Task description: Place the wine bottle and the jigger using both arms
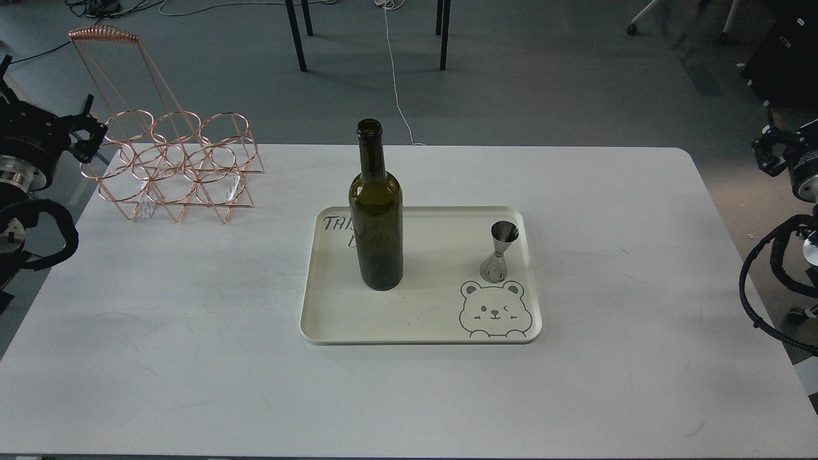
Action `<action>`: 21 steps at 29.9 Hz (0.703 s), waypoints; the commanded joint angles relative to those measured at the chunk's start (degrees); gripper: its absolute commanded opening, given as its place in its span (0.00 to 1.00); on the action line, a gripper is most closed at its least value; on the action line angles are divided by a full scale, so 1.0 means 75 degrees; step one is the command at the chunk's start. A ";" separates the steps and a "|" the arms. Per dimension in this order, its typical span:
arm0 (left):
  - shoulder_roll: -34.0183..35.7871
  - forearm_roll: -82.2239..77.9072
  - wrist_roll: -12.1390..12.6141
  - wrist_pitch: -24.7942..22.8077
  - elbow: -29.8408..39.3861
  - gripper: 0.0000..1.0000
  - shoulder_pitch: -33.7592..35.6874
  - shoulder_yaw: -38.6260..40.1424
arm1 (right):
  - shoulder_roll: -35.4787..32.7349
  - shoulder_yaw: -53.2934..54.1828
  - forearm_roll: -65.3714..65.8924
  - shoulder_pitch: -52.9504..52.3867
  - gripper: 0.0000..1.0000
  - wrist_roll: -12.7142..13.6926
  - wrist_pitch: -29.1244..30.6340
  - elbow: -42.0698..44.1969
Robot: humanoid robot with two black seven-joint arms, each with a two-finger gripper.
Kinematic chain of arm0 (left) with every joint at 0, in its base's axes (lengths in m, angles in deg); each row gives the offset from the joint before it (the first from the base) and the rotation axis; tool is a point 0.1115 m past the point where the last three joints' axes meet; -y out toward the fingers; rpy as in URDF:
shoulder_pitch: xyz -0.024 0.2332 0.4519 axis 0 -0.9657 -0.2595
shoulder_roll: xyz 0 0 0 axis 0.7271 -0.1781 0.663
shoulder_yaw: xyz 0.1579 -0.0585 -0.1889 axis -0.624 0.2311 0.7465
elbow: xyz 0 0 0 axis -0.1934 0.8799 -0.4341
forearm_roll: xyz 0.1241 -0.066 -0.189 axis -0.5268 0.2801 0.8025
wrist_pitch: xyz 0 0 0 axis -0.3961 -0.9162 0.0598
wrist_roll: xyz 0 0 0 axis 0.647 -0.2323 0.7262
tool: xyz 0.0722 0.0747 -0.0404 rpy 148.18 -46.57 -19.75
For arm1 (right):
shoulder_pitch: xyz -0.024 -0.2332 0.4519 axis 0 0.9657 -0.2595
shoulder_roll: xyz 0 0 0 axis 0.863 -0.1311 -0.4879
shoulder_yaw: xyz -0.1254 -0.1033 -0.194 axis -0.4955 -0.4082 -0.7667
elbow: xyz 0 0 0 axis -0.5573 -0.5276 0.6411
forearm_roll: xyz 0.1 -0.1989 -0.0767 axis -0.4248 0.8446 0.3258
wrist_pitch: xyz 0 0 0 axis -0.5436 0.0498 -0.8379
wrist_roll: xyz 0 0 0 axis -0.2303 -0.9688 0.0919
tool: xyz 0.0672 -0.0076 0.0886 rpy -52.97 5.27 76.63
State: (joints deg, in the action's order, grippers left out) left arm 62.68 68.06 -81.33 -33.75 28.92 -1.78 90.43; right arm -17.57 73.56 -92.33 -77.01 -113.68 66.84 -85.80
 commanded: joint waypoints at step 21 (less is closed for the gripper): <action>0.0061 -0.0126 -0.0063 -0.0070 0.0024 0.98 0.0105 -0.0063 | -0.1919 -0.1093 0.1958 0.0011 0.99 0.0000 -0.0673 -0.3087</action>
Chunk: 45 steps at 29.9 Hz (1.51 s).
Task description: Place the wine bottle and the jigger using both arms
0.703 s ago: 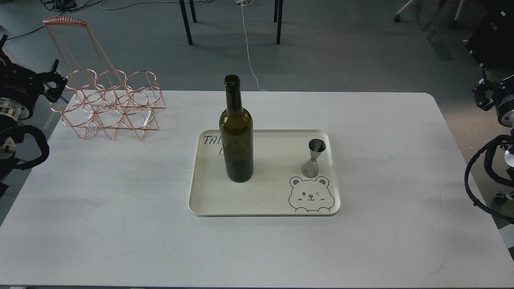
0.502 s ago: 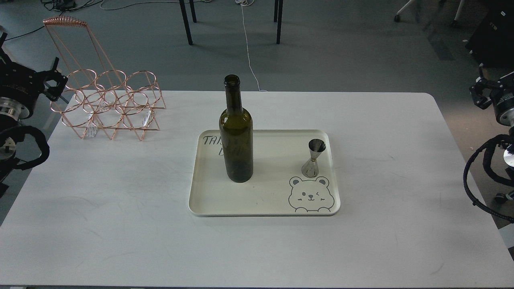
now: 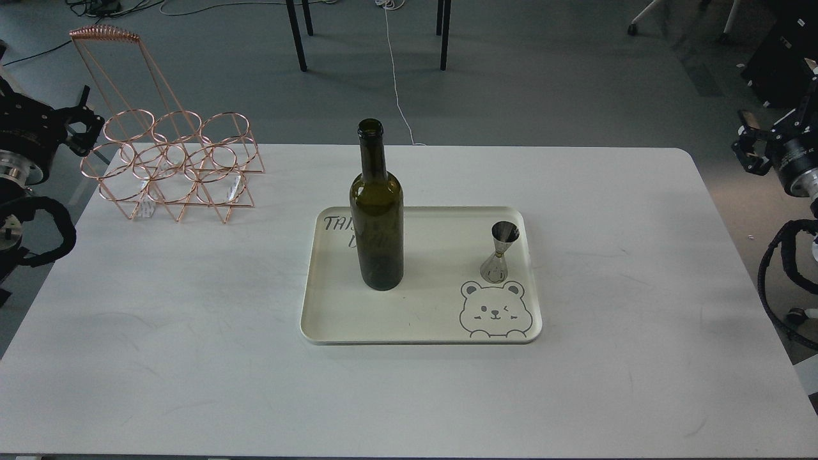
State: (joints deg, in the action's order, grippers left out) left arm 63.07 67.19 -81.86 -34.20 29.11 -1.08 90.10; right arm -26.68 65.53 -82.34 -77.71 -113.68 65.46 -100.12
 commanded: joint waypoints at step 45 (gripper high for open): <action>-0.0026 -0.0162 -0.0074 -0.0033 0.0022 0.98 -0.0024 -0.0042 | 0.0721 -0.2062 1.3530 0.1359 0.87 0.0000 -0.6421 -0.2918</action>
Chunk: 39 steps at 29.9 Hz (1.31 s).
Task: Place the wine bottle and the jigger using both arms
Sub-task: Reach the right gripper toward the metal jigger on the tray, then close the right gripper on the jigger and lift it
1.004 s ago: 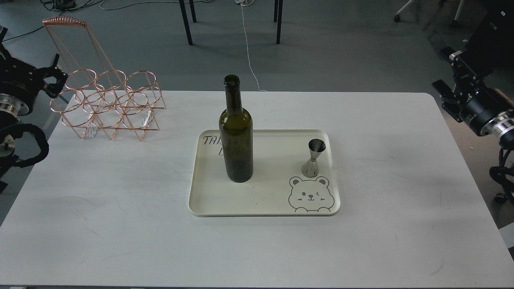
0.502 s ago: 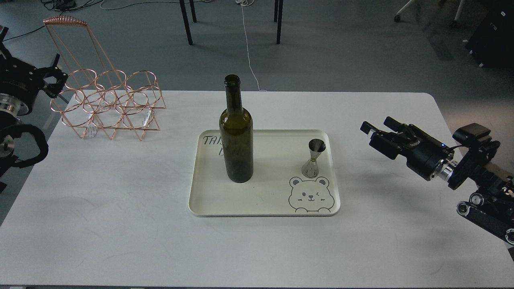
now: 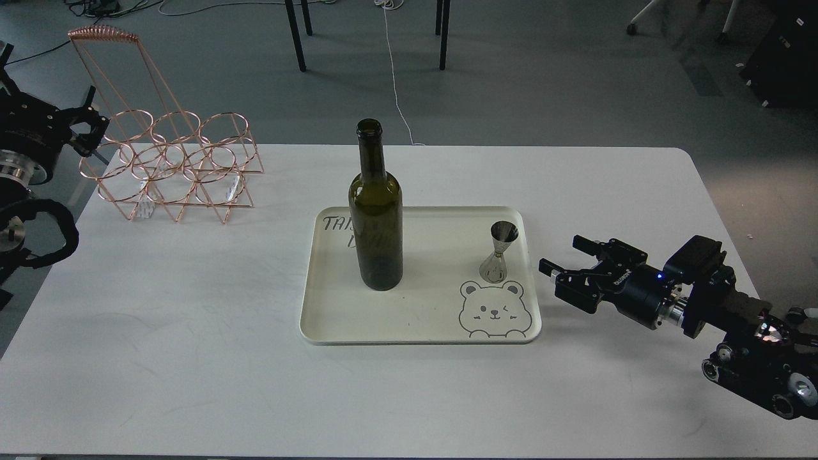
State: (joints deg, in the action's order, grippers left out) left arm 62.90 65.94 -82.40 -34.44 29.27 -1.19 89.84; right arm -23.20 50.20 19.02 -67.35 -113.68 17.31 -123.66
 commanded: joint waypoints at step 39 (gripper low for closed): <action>0.0113 -0.0031 -0.0014 -0.0247 -0.0058 0.98 -0.0008 0.0063 | 0.2204 -0.1272 0.0122 -0.1394 0.18 0.0000 -0.0001 0.1956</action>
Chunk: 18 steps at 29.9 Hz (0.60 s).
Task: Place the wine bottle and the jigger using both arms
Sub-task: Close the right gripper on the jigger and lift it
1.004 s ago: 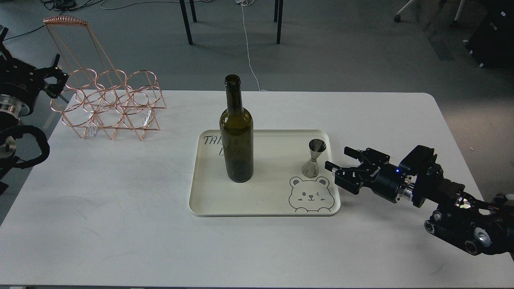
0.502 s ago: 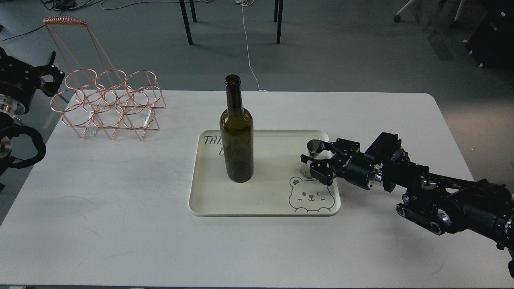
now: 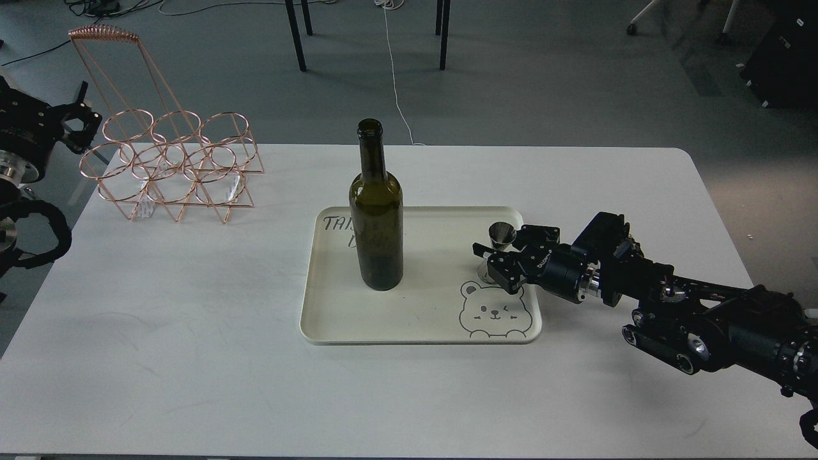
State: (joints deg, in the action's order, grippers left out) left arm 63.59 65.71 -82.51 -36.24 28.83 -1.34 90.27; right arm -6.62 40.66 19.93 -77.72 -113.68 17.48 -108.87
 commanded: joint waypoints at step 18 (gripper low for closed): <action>0.0185 0.0001 0.0000 0.0063 0.0047 0.98 0.0046 0.0029 | -0.1904 0.0995 -0.0164 -0.0165 0.10 0.0000 -0.0242 -0.0777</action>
State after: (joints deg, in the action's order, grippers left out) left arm 64.78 65.75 -82.44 -35.80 29.06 -1.08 90.49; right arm -16.85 45.29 18.90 -79.89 -113.68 15.66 -113.71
